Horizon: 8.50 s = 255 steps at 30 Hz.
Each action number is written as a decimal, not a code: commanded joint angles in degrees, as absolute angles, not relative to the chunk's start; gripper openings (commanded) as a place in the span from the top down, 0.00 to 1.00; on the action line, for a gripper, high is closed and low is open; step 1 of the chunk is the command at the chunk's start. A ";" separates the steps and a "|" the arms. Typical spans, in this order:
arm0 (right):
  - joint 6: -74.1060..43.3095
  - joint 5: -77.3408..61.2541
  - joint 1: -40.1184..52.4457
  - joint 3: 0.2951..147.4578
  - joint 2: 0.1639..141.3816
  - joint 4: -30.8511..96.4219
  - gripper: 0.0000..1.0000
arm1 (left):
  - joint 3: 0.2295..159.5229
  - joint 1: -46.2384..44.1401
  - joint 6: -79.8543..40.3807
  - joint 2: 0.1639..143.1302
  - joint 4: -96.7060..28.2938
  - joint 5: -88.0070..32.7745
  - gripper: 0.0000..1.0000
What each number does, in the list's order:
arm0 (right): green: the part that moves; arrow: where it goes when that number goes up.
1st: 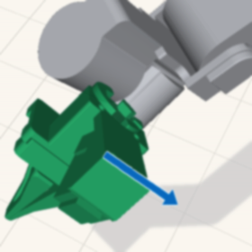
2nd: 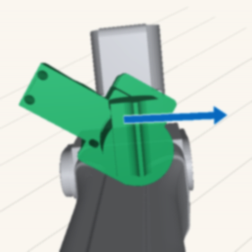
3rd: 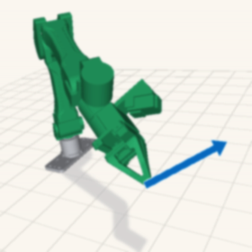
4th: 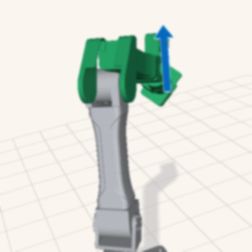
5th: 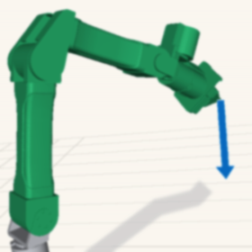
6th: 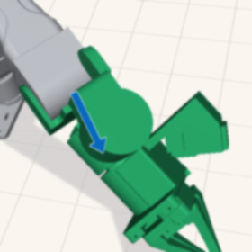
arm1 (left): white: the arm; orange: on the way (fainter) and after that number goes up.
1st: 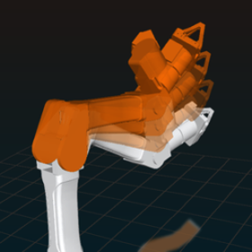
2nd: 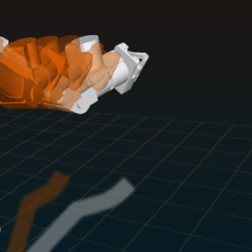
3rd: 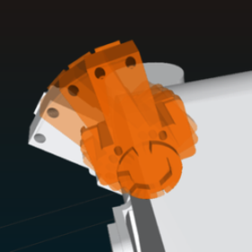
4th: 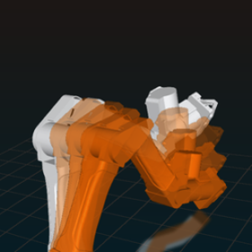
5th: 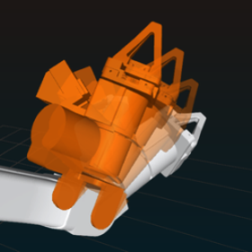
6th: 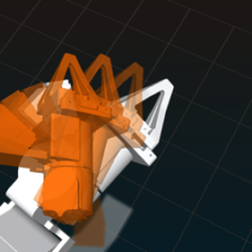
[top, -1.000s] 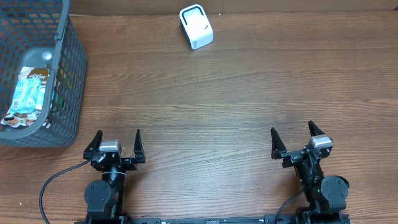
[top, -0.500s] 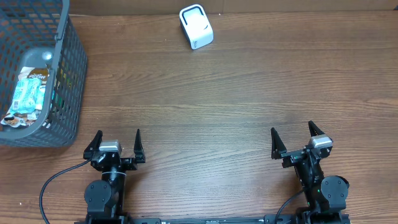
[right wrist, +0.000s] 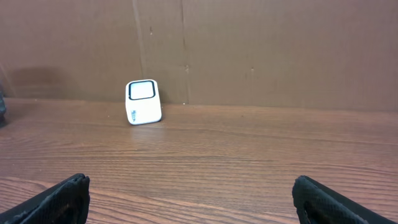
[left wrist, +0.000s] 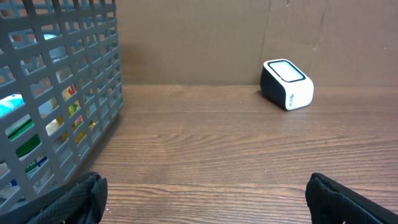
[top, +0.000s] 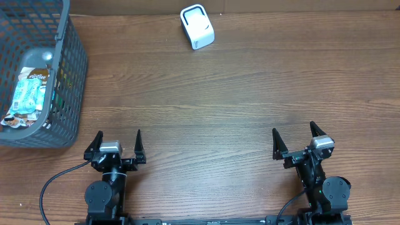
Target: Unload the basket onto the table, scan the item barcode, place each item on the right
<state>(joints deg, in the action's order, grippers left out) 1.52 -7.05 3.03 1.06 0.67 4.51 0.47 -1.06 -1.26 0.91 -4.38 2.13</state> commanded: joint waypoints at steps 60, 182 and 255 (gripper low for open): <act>1.76 -6.52 2.87 0.47 0.16 4.25 0.00 | 0.32 -0.67 -0.38 0.27 -4.32 1.83 0.00; 1.78 -6.50 2.87 0.47 0.16 4.25 0.00 | 96.14 38.65 -3.75 91.44 -50.92 -4.54 0.07; 1.78 -6.52 2.87 0.47 0.16 4.25 0.00 | 94.28 34.74 7.22 116.62 -57.17 -8.84 0.40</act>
<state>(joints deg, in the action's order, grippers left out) 1.52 -7.05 3.03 1.06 0.62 4.51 94.80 35.20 6.33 115.63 -57.39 -9.47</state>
